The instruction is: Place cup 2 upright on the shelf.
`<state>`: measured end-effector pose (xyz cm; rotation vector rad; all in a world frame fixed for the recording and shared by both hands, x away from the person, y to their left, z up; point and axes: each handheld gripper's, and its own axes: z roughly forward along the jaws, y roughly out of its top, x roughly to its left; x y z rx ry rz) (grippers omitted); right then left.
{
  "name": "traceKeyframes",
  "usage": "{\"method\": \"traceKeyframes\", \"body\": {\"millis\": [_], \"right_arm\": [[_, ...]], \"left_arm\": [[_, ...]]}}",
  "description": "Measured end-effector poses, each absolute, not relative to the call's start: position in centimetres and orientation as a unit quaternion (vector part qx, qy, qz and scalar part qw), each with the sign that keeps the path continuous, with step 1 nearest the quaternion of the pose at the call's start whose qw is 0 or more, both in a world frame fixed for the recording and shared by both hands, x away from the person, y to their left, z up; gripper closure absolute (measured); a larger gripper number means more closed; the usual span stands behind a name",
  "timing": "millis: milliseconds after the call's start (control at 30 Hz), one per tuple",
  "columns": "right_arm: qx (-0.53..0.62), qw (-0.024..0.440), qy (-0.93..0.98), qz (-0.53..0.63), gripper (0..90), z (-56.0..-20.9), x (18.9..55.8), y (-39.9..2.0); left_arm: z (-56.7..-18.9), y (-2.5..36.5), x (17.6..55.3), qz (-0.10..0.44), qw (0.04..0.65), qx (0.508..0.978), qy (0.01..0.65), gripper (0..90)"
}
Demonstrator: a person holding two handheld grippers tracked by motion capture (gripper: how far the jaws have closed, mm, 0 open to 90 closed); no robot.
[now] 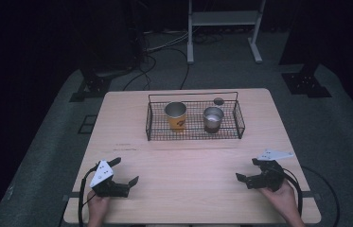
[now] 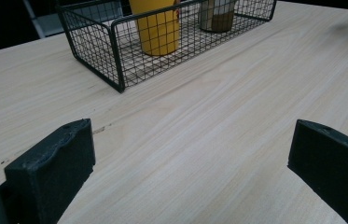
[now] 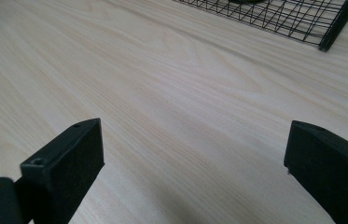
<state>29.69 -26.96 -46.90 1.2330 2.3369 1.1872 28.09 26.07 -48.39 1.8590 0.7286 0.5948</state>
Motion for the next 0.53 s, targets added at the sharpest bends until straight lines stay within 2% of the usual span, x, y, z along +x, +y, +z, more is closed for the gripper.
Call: {"method": "traceKeyframes", "body": {"millis": [533], "right_arm": [[0.438, 0.175, 0.762, 0.444, 4.2, -48.3, 26.1, -27.1]], "left_arm": [[-48.4, 26.1, 28.1, 0.246, 0.505, 0.770, 0.303, 0.0]]}}
